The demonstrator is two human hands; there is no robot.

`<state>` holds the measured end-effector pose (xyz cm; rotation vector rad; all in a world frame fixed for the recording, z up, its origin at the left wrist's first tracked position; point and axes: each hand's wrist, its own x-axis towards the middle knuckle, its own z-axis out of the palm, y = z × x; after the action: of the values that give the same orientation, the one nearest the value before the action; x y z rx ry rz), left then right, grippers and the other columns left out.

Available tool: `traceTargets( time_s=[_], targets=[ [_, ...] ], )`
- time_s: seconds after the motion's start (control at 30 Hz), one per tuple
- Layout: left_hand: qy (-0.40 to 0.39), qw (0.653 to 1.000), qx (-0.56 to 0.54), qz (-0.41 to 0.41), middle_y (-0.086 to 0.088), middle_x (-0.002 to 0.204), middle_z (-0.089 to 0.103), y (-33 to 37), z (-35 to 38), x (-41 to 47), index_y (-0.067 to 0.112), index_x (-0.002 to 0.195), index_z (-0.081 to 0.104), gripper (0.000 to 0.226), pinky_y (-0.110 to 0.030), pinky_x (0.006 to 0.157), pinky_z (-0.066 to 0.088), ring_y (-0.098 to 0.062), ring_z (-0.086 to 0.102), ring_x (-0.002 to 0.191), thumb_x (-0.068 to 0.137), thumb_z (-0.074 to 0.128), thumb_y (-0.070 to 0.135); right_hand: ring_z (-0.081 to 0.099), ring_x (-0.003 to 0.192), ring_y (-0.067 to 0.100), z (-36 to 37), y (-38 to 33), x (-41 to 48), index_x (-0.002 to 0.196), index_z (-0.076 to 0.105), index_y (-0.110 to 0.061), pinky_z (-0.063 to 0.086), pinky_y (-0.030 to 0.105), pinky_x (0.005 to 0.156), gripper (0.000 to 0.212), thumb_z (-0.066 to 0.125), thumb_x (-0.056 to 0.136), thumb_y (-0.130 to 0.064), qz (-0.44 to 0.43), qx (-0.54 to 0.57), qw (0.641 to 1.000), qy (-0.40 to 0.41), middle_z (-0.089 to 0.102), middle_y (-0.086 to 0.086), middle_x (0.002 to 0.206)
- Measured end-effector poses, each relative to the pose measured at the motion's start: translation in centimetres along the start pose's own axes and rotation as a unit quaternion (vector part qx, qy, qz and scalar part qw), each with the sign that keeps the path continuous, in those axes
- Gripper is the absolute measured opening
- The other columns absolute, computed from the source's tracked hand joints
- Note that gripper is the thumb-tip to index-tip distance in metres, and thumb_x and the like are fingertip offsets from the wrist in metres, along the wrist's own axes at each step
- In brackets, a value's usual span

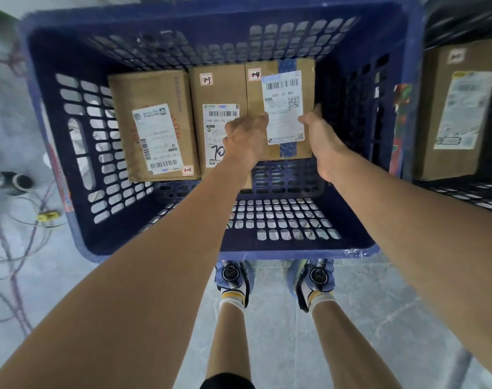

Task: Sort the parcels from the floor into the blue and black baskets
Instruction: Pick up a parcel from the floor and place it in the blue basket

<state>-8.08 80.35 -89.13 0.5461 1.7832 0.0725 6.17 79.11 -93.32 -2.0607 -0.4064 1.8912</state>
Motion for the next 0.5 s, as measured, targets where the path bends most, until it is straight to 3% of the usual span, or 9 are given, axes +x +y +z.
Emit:
traceTargets(
  time_s=[0.07,0.1,0.13,0.2,0.23,0.27,0.33,0.43,0.5],
  targets=[
    [-0.007,1.000,0.009,0.024,-0.010,0.143,0.055,0.0,0.0,-0.4,0.021,0.131,0.060,0.047,-0.049,0.110,0.042,-0.035,0.048,0.136,0.096,0.041,0.045,0.047,0.143,0.019,0.0,-1.0,-1.1,0.168,0.007,-0.035,0.027,0.049,0.126,0.066,0.038,0.110,-0.034,-0.013,0.011,1.000,0.003,0.047,-0.005,0.160],
    [-0.005,0.999,-0.007,0.031,-0.010,0.146,0.054,0.5,-0.4,-1.7,0.019,0.135,0.060,0.057,-0.051,0.113,0.040,-0.034,0.048,0.136,0.094,0.042,0.053,0.046,0.144,0.019,0.0,-1.8,-2.0,0.168,0.007,-0.034,0.028,0.049,0.126,0.067,0.039,0.110,-0.034,-0.022,0.016,1.000,0.004,0.047,-0.006,0.160],
    [-0.007,0.999,-0.020,0.031,-0.007,0.145,0.054,1.4,-1.0,-3.4,0.019,0.138,0.059,0.060,-0.048,0.113,0.040,-0.032,0.050,0.133,0.095,0.041,0.057,0.050,0.139,0.018,0.0,-2.6,-3.0,0.168,0.014,-0.031,0.032,0.048,0.123,0.064,0.040,0.109,-0.034,-0.031,0.022,0.999,0.007,0.056,-0.007,0.149],
    [-0.023,0.998,-0.051,0.034,0.004,0.124,0.058,3.1,-2.3,-6.4,0.025,0.131,0.059,0.041,-0.038,0.102,0.040,-0.024,0.052,0.118,0.104,0.040,0.050,0.063,0.114,0.010,-0.2,-4.6,-6.0,0.157,0.040,-0.034,0.047,0.039,0.110,0.047,0.041,0.111,-0.036,-0.054,0.045,0.997,0.003,0.066,-0.016,0.113],
    [-0.020,0.997,-0.061,0.043,0.008,0.113,0.058,4.0,-2.7,-7.6,0.027,0.126,0.058,0.033,-0.035,0.097,0.039,-0.021,0.052,0.114,0.106,0.040,0.045,0.063,0.107,0.003,-0.3,-5.7,-7.6,0.149,0.047,-0.040,0.049,0.033,0.104,0.038,0.041,0.111,-0.037,-0.070,0.057,0.996,-0.004,0.066,-0.020,0.110],
    [-0.015,0.996,-0.069,0.055,0.010,0.110,0.059,5.0,-3.3,-9.1,0.027,0.127,0.057,0.032,-0.035,0.096,0.038,-0.020,0.053,0.115,0.107,0.040,0.045,0.061,0.109,-0.003,-0.4,-6.8,-9.4,0.143,0.049,-0.045,0.047,0.027,0.102,0.033,0.040,0.112,-0.040,-0.088,0.065,0.994,-0.011,0.066,-0.021,0.119],
    [-0.010,0.993,-0.082,0.088,0.007,0.129,0.060,7.3,-4.4,-12.8,0.025,0.142,0.055,0.048,-0.038,0.104,0.039,-0.021,0.053,0.126,0.106,0.041,0.053,0.053,0.124,-0.007,-1.1,-9.6,-13.4,0.147,0.049,-0.045,0.037,0.023,0.106,0.037,0.041,0.111,-0.045,-0.131,0.092,0.987,-0.017,0.058,-0.023,0.142],
    [-0.008,0.986,-0.108,0.129,0.006,0.152,0.053,12.5,-6.2,-19.4,0.031,0.150,0.051,0.074,-0.051,0.119,0.036,-0.019,0.048,0.139,0.092,0.045,0.076,0.059,0.119,-0.011,-3.5,-14.5,-19.4,0.136,0.057,-0.039,0.042,0.014,0.100,0.030,0.044,0.110,-0.049,-0.158,0.140,0.977,0.013,0.068,-0.034,0.117],
    [-0.005,0.981,-0.112,0.160,0.008,0.154,0.051,16.6,-7.6,-24.1,0.033,0.150,0.051,0.084,-0.051,0.121,0.034,-0.016,0.047,0.141,0.083,0.044,0.084,0.044,0.146,0.004,-5.4,-18.2,-23.9,0.152,0.047,-0.036,0.036,0.024,0.117,0.050,0.043,0.107,-0.057,-0.199,0.147,0.969,0.014,0.057,-0.021,0.148]
  ],
)
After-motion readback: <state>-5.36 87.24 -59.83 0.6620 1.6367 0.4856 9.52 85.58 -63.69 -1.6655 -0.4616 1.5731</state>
